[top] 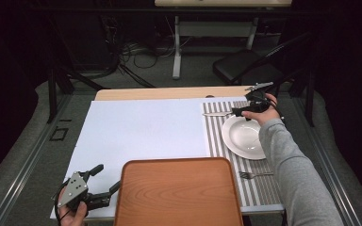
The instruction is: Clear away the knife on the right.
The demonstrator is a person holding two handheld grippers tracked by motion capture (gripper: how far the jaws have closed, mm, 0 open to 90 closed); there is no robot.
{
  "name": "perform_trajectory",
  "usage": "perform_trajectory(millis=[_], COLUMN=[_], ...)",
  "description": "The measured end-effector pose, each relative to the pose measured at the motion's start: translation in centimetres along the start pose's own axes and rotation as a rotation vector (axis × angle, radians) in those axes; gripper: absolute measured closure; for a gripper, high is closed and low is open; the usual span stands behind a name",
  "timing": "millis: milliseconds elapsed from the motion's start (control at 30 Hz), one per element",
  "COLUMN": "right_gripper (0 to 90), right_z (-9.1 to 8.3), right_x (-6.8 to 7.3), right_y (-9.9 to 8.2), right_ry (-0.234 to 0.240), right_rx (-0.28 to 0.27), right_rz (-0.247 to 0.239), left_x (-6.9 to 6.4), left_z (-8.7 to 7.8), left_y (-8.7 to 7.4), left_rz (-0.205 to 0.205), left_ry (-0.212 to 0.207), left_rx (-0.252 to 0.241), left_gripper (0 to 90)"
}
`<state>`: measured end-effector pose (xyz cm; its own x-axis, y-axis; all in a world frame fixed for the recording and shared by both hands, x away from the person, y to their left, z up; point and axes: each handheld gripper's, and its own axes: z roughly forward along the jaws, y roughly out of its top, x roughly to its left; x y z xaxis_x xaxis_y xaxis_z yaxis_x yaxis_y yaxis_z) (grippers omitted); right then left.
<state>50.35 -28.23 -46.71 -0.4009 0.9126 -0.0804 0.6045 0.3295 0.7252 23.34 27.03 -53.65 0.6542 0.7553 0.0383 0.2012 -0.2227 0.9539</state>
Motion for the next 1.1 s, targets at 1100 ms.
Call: perform_trajectory(millis=[1100], right_gripper=[17.3], right_z=[2.9], right_x=[-0.4], right_y=[0.7], right_ry=[-0.044], right_rx=[0.060], right_rz=[-0.212], left_x=[0.0], left_z=[0.0], left_y=[-0.2], left_rz=[0.001], left_ry=[0.003], left_rx=[0.013], left_gripper=[15.6])
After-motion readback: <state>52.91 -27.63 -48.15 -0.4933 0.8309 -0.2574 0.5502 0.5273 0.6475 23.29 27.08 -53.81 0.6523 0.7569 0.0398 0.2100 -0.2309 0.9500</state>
